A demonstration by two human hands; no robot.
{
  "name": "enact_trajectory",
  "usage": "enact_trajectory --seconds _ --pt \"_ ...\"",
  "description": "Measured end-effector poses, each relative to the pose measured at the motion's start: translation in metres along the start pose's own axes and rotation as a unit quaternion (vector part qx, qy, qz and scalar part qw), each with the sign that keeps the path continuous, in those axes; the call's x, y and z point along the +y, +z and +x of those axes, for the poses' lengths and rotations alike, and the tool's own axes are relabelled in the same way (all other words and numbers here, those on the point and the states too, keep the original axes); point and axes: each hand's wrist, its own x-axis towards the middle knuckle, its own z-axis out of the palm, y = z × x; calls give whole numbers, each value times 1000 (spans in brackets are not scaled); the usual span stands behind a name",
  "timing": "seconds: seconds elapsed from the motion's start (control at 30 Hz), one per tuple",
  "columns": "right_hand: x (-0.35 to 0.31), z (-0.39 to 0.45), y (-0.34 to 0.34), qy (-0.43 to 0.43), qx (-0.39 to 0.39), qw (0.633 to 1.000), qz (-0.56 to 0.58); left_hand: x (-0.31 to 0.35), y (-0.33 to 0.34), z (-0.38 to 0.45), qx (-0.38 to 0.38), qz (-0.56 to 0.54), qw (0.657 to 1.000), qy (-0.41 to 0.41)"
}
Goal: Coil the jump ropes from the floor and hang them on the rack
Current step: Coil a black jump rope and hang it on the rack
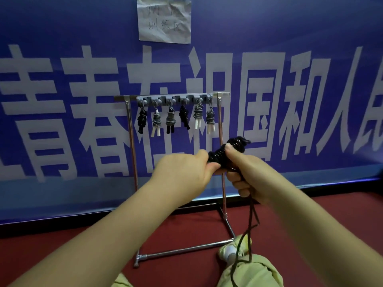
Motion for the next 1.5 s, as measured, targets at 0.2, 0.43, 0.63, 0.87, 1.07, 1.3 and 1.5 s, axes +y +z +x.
enact_trajectory --seconds 0.2,0.43,0.63,0.87,1.07,1.3,1.5 --pt "2 11 4 -97 -11 995 15 -15 9 5 -141 -312 939 -30" --pt "1 19 5 -204 -144 966 71 -37 39 5 -347 -842 390 141" --pt "2 20 -7 -158 -198 959 128 -6 33 -10 -380 -876 251 158" --pt "9 18 -22 -207 -282 933 88 -7 27 -18 -343 -864 344 132" --pt "18 20 -31 -171 -276 942 79 -9 24 -11 -396 -842 366 -8" --pt "23 21 -21 -119 -137 983 -27 -11 23 -8 -310 -786 518 -129" --pt "28 20 2 -104 -8 986 -132 -15 25 -7 -231 -707 646 -172"
